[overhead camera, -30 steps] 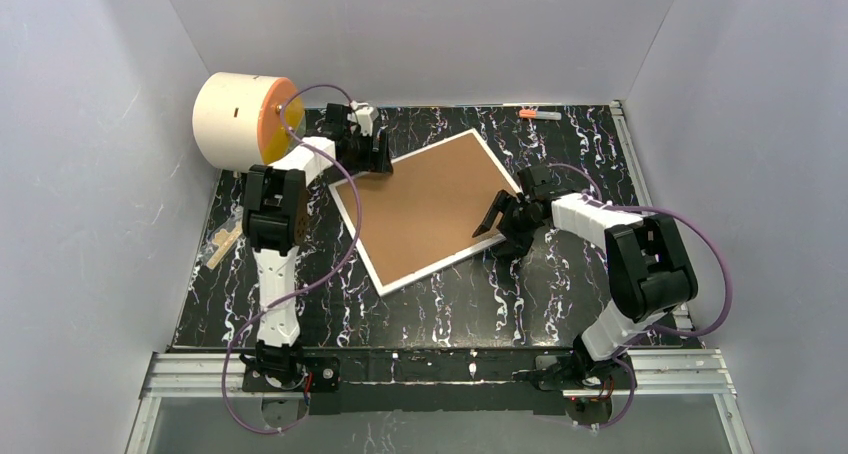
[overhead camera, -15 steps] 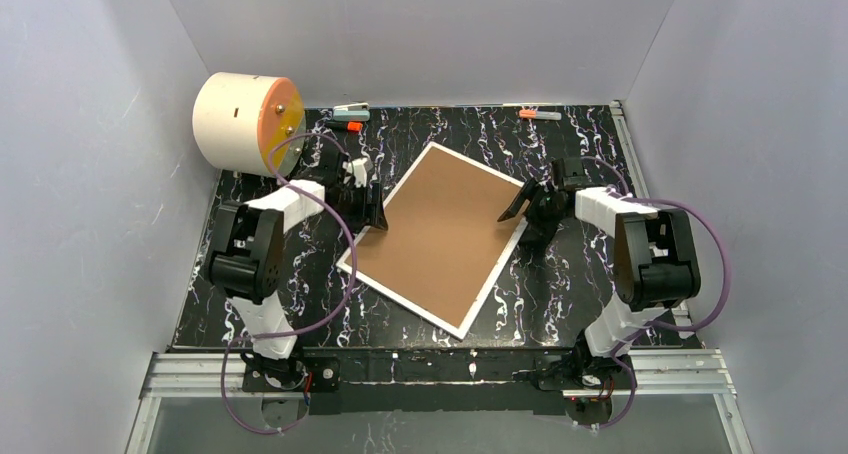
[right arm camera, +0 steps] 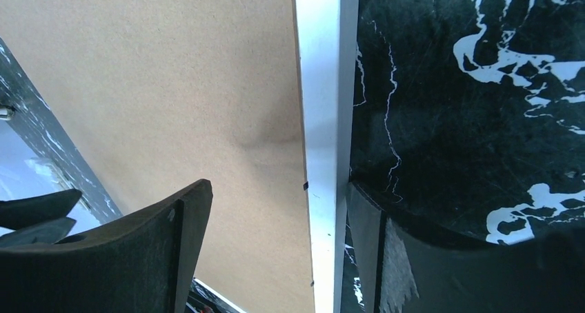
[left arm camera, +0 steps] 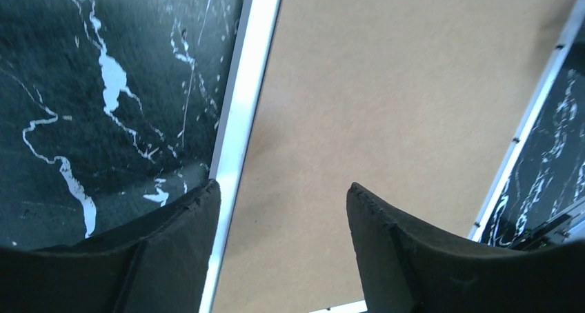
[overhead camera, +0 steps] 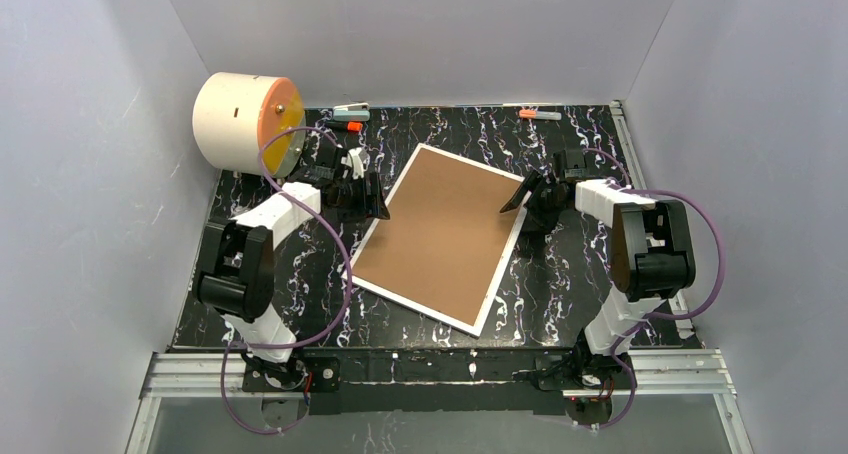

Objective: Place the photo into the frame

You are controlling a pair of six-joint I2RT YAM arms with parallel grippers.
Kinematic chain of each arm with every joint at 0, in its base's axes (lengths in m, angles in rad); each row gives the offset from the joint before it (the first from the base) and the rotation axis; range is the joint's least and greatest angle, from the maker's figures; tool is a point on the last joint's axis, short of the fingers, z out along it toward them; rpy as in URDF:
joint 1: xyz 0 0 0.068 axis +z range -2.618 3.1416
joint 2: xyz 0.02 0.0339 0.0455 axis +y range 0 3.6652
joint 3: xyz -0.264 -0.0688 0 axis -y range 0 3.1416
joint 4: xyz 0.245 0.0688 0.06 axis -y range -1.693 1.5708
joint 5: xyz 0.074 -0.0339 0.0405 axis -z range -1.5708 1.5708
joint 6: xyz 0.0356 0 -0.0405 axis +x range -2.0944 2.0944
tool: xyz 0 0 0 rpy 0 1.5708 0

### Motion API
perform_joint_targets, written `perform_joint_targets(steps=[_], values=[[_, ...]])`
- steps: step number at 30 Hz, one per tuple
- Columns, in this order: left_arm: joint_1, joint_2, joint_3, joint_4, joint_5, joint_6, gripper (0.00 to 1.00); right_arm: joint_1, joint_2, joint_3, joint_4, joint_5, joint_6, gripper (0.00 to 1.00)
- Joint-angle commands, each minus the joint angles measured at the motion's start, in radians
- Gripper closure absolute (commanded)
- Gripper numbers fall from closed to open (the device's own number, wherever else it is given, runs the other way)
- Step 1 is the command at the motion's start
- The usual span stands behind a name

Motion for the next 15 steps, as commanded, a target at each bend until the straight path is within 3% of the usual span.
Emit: perform_joint_targets(steps=[1,6,15], values=[[-0.005,-0.022,-0.01,0.057,0.012,-0.04,0.38,-0.006,0.035,-0.012,-0.032,0.071,-0.036,0.21],[-0.006,0.035,-0.012,0.061,0.047,-0.032,0.49,-0.005,0.05,-0.028,-0.03,0.056,-0.024,0.25],[-0.012,0.099,-0.022,0.061,0.114,-0.015,0.56,-0.005,0.062,-0.071,0.002,0.002,0.005,0.24]])
